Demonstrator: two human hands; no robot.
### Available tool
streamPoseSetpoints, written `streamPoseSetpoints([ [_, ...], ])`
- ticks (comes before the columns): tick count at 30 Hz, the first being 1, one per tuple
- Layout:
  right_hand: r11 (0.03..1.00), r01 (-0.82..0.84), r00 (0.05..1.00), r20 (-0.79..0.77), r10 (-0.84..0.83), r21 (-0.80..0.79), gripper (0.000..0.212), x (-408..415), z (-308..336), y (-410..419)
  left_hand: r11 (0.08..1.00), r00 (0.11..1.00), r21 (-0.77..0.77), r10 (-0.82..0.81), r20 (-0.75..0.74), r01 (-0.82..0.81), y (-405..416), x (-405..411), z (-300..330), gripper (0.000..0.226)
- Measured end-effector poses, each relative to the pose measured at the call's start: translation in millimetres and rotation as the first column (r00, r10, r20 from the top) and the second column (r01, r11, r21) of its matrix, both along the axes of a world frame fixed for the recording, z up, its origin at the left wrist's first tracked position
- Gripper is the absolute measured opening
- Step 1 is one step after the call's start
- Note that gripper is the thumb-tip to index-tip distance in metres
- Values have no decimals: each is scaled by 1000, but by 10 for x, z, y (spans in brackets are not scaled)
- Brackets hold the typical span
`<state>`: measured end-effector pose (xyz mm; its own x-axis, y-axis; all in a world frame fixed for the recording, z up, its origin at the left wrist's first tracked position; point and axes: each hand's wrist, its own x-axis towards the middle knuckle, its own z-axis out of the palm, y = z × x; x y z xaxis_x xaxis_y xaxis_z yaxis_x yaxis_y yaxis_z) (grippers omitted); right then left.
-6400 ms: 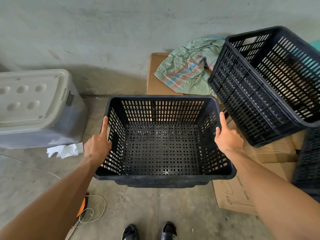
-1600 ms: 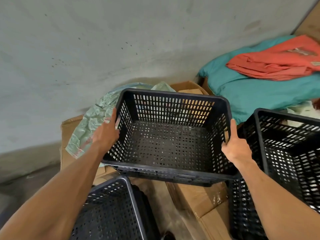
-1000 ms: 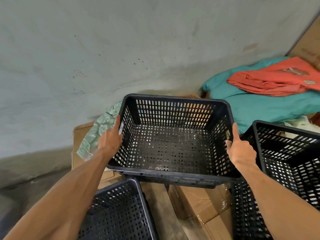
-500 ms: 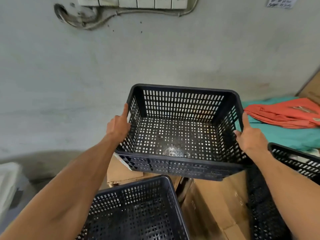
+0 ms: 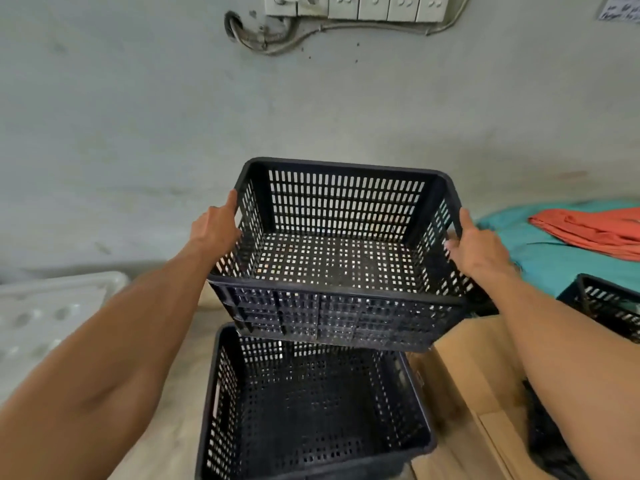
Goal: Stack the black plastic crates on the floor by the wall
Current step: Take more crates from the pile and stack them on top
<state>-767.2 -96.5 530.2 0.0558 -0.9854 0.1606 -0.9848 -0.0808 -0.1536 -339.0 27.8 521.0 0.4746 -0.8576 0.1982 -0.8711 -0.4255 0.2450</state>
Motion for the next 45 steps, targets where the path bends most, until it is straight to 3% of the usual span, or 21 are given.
streamPoseSetpoints([
  [10, 986, -72, 997, -11, 75, 152, 73, 157, -624, 683, 982, 996, 167, 91, -25, -85, 1085, 13, -565, 79],
  [30, 962, -152, 987, -7, 158, 228, 72, -199, -702, 1089, 967, 976, 154, 212, -47, -202, 1909, -540, -799, 88],
  [45, 958, -167, 983, -35, 180, 235, 75, -278, -751, 1142, 955, 968, 189, 243, -54, -229, 2018, -665, -777, 86],
])
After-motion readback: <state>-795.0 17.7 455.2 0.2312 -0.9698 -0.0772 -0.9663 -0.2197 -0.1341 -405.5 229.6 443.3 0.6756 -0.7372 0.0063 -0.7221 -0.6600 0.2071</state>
